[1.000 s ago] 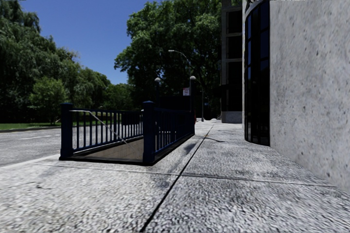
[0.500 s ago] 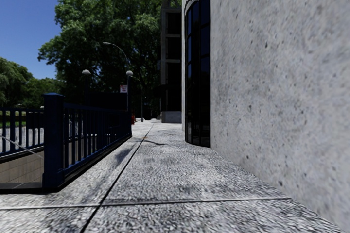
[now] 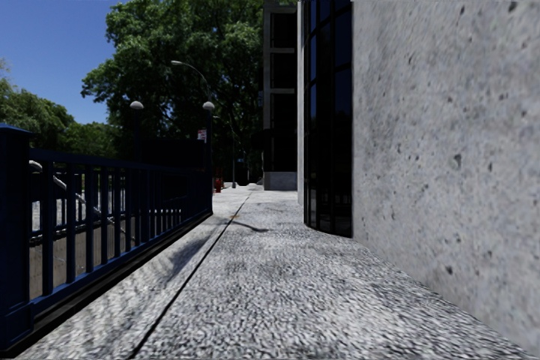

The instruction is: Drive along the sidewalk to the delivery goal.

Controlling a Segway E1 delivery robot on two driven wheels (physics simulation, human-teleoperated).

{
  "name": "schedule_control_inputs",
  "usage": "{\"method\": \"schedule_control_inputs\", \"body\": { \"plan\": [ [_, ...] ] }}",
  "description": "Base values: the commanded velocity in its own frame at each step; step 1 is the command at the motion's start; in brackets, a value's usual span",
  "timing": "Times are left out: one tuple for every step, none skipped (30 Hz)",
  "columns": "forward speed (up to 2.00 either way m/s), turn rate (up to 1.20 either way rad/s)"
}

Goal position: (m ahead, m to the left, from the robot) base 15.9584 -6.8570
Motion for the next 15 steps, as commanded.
{"method": "schedule_control_inputs", "body": {
  "plan": [
    [1.53, 0.0],
    [1.53, 0.0],
    [1.53, 0.0],
    [1.53, 0.0],
    [1.53, 0.0],
    [1.53, 0.0],
    [1.53, 0.0],
    [1.53, 0.0],
    [1.53, 0.0],
    [1.53, 0.0],
    [1.53, 0.0],
    [1.53, 0.15],
    [1.53, 0.15],
    [1.53, 0.56],
    [1.53, 0.67]
  ]
}}
